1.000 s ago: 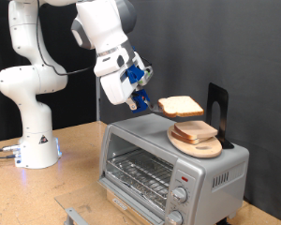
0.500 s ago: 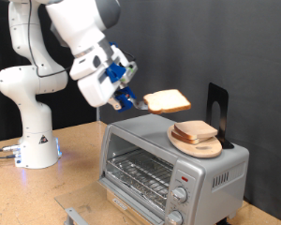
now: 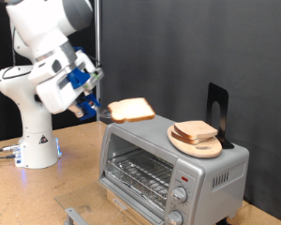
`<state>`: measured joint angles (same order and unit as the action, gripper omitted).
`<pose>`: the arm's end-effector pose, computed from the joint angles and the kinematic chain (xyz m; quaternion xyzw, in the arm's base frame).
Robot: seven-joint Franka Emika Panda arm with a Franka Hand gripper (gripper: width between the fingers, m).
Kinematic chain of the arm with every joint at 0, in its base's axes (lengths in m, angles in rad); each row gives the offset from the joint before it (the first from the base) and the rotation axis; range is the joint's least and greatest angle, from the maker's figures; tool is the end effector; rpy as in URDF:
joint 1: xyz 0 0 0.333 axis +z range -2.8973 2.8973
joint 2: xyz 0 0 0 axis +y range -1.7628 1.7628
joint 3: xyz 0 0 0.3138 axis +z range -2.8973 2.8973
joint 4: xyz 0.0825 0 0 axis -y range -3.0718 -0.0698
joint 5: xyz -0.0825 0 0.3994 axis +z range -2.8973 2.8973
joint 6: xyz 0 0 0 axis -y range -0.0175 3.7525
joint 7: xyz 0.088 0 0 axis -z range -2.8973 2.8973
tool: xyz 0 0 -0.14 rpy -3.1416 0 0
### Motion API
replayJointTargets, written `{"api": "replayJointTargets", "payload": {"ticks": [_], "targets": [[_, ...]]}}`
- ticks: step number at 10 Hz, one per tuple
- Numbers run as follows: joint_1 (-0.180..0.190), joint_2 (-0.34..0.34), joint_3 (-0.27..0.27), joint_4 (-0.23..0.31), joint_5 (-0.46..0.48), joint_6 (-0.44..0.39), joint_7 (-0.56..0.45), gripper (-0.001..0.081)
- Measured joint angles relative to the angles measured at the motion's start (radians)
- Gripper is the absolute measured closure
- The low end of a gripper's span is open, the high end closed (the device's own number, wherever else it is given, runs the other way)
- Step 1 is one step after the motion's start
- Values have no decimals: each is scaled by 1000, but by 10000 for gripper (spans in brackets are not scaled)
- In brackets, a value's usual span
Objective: Make a piece of toast with the oven
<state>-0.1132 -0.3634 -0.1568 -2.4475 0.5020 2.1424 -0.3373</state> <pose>0.4470 -0.0880 0.4042 -0.9663 0.0920 -0.0921 0.2220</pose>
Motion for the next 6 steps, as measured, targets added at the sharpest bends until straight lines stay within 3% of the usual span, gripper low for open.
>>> {"api": "replayJointTargets", "payload": {"ticks": [2, 6], "targets": [[-25, -18, -33, -35, -8, -1, -51, 317], [-30, -18, -43, -52, -29, -5, -81, 317]]}}
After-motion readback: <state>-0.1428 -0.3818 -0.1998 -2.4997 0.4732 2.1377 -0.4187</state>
